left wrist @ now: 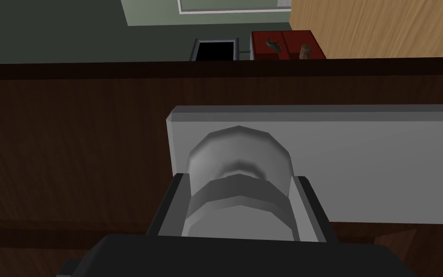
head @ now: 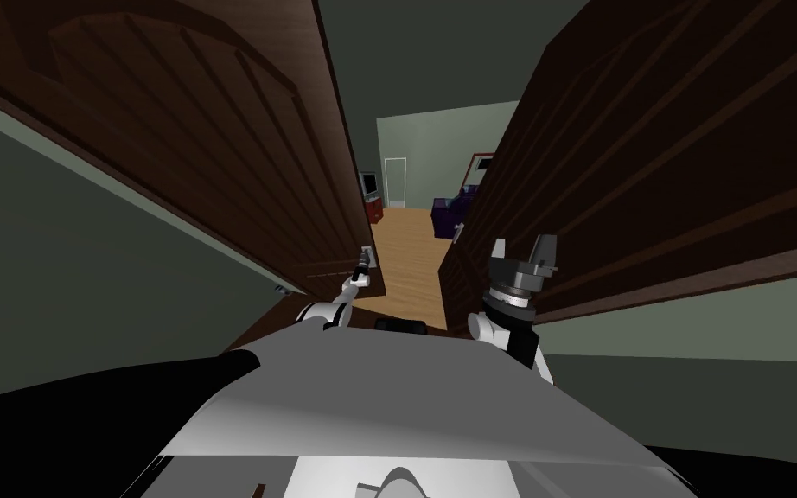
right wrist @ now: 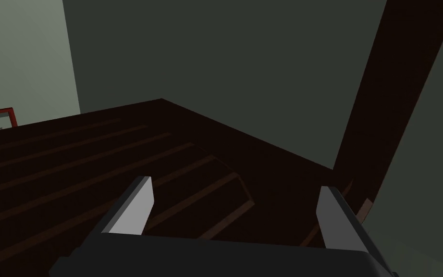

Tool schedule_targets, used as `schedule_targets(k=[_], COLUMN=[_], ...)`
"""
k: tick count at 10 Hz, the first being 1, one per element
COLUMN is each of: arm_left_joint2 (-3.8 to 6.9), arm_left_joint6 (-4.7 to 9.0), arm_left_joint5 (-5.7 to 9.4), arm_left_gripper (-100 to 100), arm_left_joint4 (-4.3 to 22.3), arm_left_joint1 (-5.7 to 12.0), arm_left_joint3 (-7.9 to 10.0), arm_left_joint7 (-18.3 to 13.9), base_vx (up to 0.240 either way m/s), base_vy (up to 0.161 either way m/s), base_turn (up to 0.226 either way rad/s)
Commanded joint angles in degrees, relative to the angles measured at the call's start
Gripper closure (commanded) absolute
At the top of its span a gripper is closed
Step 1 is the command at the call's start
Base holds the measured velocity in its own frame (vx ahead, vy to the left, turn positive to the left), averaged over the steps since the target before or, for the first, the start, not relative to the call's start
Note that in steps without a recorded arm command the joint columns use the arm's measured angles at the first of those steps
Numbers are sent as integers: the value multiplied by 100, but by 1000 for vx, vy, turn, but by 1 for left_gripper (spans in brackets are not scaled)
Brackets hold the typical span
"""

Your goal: Push the door open

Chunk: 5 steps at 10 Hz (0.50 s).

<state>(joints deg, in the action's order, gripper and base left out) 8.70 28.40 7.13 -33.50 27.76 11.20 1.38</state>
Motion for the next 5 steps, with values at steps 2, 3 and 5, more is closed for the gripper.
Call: schedule_targets(k=[2,3,5], arm_left_joint2=[76,91,120], arm_left_joint6=[-63,-63,-61], arm_left_joint5=[54,66,87], arm_left_gripper=[100,100,100], arm_left_joint4=[-165,-161,-153], arm_left_joint1=[-106,-109,-116], arm_left_joint3=[186,220,284], arm_left_joint7=[85,96,116], base_vx=[89,179,150], base_vy=[-27,-125,-103], base_turn=[40,78,59])
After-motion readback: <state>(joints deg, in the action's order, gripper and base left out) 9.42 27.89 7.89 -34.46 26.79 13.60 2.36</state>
